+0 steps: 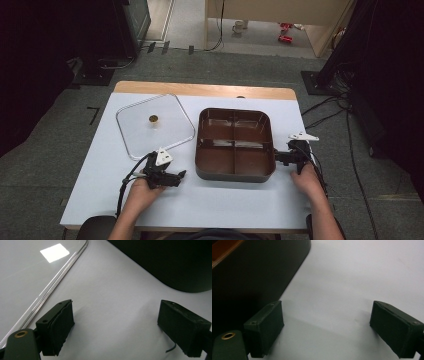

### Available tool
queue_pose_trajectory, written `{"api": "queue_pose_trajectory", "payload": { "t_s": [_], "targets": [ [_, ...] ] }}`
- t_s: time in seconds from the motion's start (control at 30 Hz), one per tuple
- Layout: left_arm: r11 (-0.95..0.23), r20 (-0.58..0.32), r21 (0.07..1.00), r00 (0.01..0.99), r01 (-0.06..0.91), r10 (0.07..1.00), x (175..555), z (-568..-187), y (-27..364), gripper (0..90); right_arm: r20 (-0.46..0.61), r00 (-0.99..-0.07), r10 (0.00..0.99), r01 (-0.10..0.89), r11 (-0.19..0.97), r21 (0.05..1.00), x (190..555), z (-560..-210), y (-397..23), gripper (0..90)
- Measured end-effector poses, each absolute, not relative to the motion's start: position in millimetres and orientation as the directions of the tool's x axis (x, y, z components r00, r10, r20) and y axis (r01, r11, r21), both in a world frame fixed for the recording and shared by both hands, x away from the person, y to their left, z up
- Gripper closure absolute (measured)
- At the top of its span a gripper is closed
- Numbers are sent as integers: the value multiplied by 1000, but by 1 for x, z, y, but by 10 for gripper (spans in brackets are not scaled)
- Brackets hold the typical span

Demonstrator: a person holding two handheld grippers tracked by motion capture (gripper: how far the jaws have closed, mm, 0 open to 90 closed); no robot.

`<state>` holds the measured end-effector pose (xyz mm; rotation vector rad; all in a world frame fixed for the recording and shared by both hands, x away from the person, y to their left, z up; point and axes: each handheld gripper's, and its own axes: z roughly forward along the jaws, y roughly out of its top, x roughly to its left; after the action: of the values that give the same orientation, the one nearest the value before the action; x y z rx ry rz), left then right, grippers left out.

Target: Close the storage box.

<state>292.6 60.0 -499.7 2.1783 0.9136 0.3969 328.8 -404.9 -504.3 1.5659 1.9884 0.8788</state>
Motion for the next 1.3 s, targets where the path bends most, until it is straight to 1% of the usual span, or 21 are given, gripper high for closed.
{"api": "queue_pose_trajectory", "payload": {
  "t_s": [0.77,1.3],
  "targets": [
    [-478,12,727,687,493,727,290,-499,58,132,32,-248,968,675,149,722,329,-504,-405,110],
    [-470,1,728,684,500,729,291,-500,59,130,32,-248,968,676,149,722,329,-504,-405,110]
  ]
}}
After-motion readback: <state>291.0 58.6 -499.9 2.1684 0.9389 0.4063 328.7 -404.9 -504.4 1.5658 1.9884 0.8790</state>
